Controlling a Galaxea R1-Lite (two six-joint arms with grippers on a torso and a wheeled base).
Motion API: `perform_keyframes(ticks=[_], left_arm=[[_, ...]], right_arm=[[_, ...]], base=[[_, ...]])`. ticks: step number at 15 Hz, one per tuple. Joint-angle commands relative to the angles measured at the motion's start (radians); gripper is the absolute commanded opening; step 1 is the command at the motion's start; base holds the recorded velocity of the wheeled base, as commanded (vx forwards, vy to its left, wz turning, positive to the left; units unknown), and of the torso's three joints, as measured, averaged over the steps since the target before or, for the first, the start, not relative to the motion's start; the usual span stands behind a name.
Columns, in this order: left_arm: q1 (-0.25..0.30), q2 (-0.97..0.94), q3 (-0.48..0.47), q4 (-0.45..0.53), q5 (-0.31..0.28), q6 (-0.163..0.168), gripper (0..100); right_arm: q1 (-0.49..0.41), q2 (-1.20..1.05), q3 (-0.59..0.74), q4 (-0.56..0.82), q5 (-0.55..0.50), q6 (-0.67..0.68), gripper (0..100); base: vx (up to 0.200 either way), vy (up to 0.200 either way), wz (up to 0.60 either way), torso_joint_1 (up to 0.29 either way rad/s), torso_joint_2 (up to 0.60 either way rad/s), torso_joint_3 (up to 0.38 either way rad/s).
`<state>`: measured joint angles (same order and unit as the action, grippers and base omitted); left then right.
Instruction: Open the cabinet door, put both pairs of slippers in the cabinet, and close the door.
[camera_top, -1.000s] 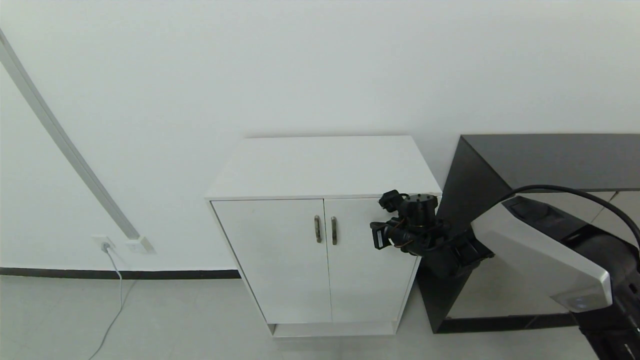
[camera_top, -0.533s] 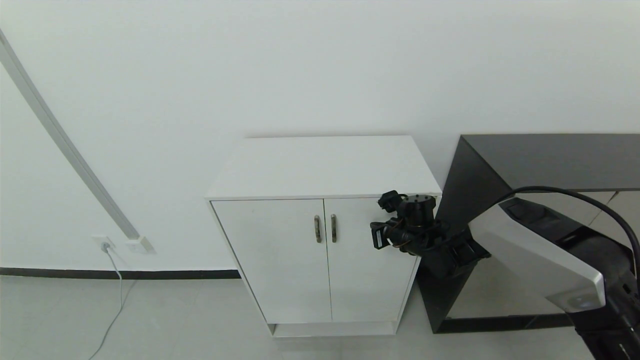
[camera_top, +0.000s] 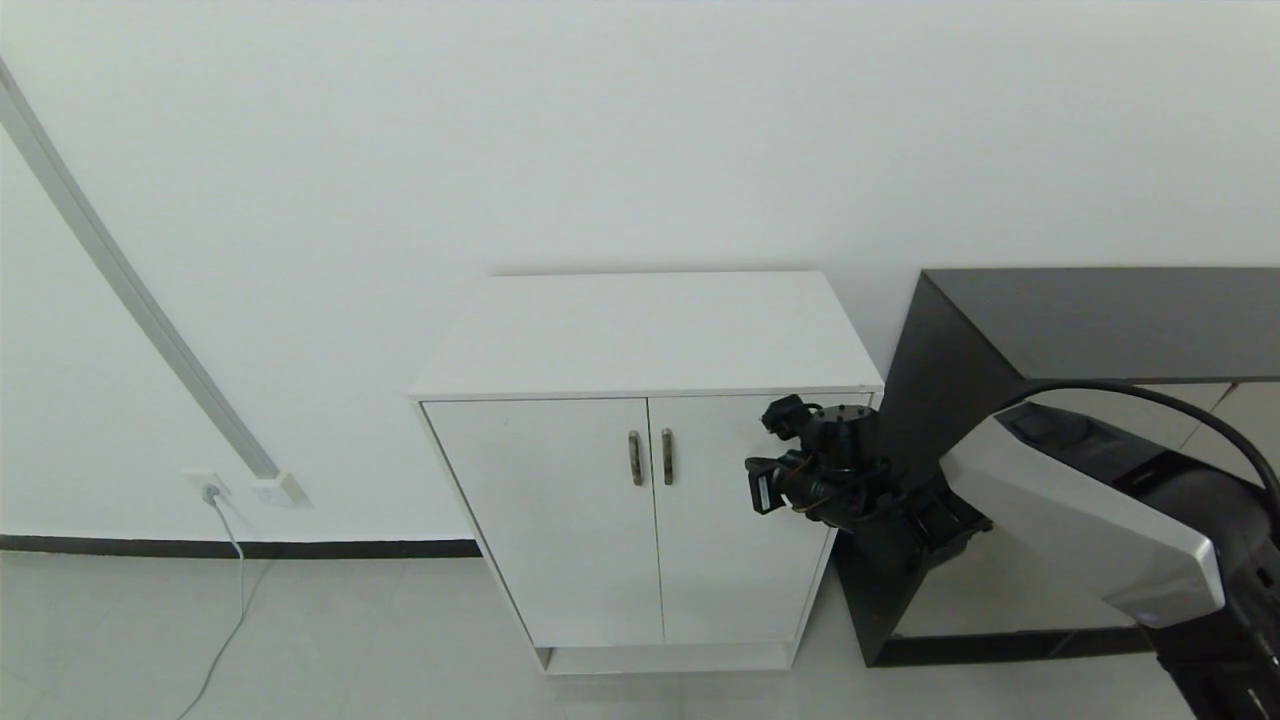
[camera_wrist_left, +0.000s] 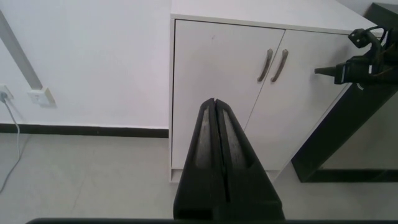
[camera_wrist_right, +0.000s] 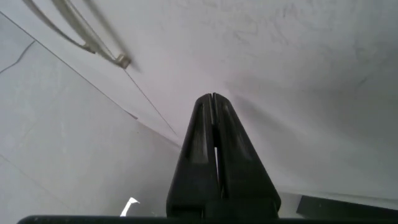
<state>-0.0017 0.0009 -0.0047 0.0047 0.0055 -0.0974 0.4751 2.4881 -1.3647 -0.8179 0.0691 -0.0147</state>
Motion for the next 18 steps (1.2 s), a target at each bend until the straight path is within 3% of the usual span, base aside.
perform_keyframes(ticks=[1,5,9,12,18], left_arm=[[0.0,0.001,0.0,0.0,0.001,-0.001,0],[0.0,0.001,0.0,0.0,0.001,-0.001,0],[0.0,0.001,0.0,-0.002,0.001,-0.001,0],[0.0,0.001,0.0,0.0,0.001,-0.001,0],[-0.001,0.001,0.0,0.0,0.001,-0.001,0]], right_arm=[[0.0,-0.06,0.093,-0.027,0.0,-0.001,0],[-0.004,-0.178,0.272,-0.083,-0.038,-0.001,0],[-0.055,-0.399,0.579,-0.167,-0.078,-0.005,0],[-0.15,-0.578,0.756,-0.167,-0.147,-0.021,0],[-0.398,-0.873,1.032,-0.164,-0.16,-0.064,0]], base=[[0.0,0.0,0.0,0.0,0.0,0.0],[0.0,0.0,0.0,0.0,0.0,0.0],[0.0,0.0,0.0,0.0,0.0,0.0],[0.0,0.0,0.0,0.0,0.0,0.0],[0.0,0.0,0.0,0.0,0.0,0.0]])
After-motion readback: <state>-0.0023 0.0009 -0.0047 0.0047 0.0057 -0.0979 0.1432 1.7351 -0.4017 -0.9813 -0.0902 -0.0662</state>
